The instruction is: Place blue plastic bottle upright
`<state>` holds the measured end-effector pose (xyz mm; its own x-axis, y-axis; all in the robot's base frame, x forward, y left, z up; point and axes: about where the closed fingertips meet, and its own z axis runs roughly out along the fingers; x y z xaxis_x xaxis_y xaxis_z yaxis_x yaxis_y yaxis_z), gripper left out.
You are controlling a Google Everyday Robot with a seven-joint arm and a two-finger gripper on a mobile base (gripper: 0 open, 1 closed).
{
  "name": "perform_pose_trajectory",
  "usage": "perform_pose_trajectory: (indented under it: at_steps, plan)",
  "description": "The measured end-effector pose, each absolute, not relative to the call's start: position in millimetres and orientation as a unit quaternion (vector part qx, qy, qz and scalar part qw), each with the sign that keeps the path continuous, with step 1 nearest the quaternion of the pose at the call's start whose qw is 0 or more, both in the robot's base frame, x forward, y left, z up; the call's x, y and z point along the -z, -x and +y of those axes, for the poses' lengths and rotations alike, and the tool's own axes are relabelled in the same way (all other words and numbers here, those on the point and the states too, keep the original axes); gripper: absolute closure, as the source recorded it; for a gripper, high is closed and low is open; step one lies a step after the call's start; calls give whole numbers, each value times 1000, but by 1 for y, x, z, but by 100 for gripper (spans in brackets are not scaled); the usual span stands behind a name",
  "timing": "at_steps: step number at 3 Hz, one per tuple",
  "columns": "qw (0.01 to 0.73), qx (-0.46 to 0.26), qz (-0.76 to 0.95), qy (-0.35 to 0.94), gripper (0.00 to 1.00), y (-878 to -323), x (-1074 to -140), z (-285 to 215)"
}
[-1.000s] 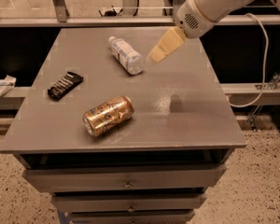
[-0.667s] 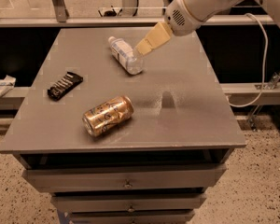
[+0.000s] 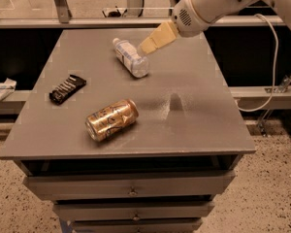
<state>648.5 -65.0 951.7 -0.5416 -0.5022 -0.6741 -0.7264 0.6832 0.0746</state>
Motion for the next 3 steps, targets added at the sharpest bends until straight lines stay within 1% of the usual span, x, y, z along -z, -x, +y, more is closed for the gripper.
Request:
perform_pose_trajectory:
  at_steps: [2,3]
  plan:
    - [340,-226,875,261,0,-676,-933,-20]
    - [350,-235,882,210,0,-693,-924,-2]
